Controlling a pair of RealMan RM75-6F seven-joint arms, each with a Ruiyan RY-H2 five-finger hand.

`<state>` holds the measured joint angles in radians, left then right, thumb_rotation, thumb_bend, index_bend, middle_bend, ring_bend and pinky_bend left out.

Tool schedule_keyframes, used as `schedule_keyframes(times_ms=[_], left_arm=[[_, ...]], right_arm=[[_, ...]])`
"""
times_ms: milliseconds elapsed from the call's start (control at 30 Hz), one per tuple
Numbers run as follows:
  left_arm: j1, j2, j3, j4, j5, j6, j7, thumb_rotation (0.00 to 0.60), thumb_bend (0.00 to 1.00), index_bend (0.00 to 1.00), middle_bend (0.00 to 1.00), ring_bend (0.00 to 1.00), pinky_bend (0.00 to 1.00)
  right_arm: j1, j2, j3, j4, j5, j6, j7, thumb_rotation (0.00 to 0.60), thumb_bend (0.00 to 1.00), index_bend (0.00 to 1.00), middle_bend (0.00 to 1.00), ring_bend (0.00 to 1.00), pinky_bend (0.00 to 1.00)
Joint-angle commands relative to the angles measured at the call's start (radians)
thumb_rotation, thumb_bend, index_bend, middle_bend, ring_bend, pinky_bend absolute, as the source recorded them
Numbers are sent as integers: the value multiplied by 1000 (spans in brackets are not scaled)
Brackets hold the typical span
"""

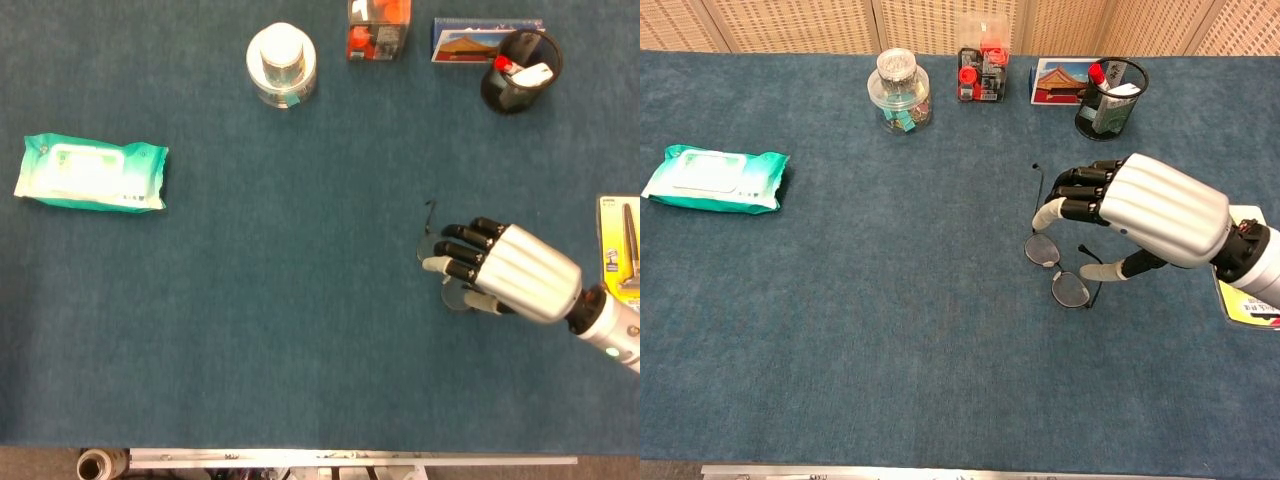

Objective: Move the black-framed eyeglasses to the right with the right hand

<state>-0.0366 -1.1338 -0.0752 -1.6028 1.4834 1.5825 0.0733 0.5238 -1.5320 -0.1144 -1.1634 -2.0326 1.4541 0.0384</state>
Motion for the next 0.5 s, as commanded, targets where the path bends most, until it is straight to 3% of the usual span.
schedule_keyframes(times_ms=[33, 500], left_arm=[[0, 0, 1, -1, 1, 1, 0, 600, 336, 465, 569, 416, 516], [2, 5, 2, -4, 6, 3, -8, 600, 336, 465, 569, 416, 516]], right_arm=[[5, -21, 1, 31, 15, -9, 16, 600, 0, 369, 422, 307, 466], [25, -105, -4, 149, 60, -35, 75, 600, 0, 369, 422, 307, 467]])
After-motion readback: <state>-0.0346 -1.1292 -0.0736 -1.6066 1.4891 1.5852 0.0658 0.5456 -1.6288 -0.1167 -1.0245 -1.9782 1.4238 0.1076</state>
